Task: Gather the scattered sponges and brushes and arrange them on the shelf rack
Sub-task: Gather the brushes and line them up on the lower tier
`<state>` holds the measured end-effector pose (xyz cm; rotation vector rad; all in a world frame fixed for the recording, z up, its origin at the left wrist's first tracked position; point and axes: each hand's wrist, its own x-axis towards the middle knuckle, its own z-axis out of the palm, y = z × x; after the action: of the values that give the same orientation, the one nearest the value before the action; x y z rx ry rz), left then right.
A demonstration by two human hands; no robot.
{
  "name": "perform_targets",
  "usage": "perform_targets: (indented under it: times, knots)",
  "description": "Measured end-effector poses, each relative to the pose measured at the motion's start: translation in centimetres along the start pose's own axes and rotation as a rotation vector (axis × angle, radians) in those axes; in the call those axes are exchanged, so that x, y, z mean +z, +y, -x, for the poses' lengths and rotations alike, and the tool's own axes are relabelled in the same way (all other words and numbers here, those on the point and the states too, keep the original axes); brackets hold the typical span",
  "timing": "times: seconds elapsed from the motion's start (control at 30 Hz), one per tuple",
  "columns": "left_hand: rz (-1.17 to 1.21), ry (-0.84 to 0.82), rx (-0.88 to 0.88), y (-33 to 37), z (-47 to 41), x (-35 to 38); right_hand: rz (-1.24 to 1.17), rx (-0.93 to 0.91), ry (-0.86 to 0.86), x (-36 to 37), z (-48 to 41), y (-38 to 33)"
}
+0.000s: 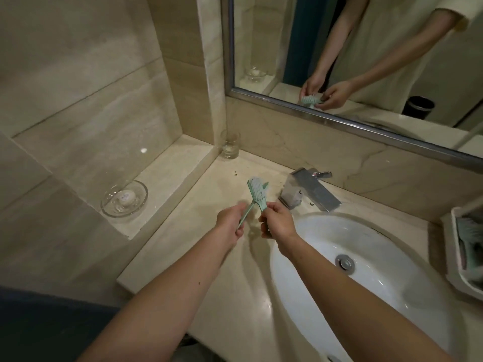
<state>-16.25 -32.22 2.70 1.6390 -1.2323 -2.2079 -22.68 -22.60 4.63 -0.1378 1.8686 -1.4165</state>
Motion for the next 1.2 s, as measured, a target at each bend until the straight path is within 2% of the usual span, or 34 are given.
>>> perform_targets:
  times: [0.23,0.43,0.7,1.2]
  knots:
    - [-0.188,-0.105,0.02,-4.1,5.8,4.2,0.006,-0.077,0.002,-6.2,4.1,2.0]
    - [-0.312,-0.163,0.18,-8.2,9.4,9.5,-0.006,-0.119,0.084,-13.3,7.5,3.7]
    - [-0.361,-0.195,0.341,-13.0,13.8,16.9,-0.091,-0.141,0.214,-22.8,11.4,6.2]
    - [-0.45,-0.333,0.36,-21.7,20.2,28.4,-0.209,-0.153,0.461,-37.8,17.5,10.8]
